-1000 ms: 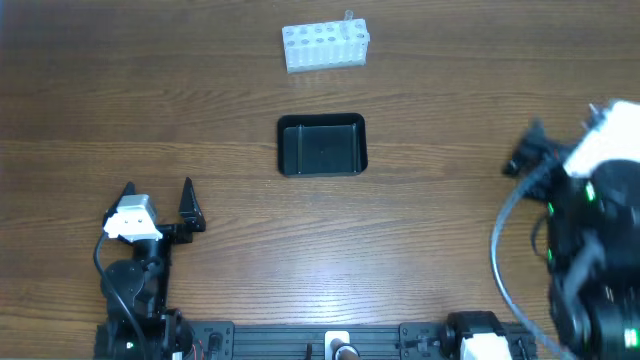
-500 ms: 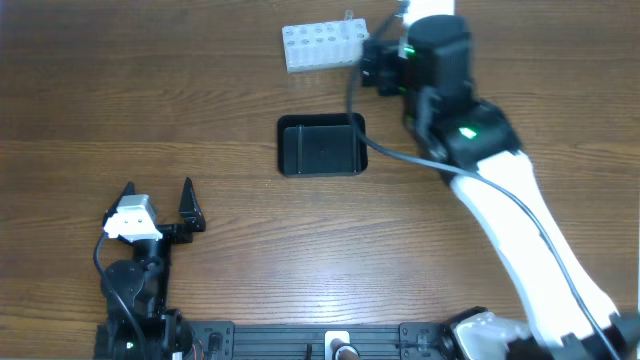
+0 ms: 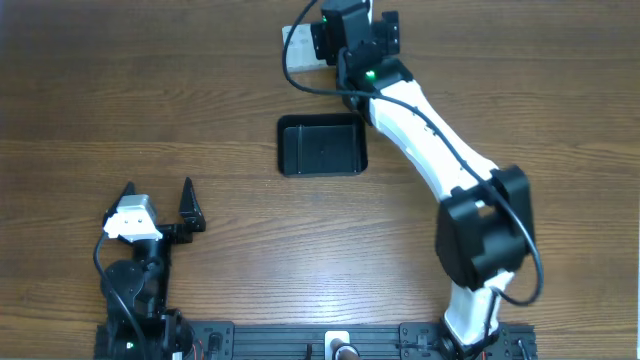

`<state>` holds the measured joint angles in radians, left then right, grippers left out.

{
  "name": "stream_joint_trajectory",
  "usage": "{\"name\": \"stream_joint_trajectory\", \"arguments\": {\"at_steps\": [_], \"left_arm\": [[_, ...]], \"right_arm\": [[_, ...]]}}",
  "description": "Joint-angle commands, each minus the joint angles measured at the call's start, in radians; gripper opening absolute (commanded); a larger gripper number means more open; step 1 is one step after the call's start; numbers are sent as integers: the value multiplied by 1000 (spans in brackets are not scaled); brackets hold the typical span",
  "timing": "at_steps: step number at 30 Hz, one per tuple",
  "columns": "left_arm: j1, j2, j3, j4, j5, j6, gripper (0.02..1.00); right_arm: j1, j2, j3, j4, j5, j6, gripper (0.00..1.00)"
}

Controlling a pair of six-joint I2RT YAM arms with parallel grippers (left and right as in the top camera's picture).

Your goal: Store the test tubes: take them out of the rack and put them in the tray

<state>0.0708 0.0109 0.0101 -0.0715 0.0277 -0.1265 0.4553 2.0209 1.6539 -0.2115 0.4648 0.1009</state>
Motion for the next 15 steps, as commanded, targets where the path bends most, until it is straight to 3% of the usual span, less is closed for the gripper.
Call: {"name": "stream_joint_trajectory", "arguments": {"at_steps": [1,15], "left_arm": [[5,-6,-4,-4,16,15,998],[5,-6,-4,-4,16,15,991]], "right_arm": [[5,77,40,58,46,0,985],[4,210,40,207,68,71,932]]}}
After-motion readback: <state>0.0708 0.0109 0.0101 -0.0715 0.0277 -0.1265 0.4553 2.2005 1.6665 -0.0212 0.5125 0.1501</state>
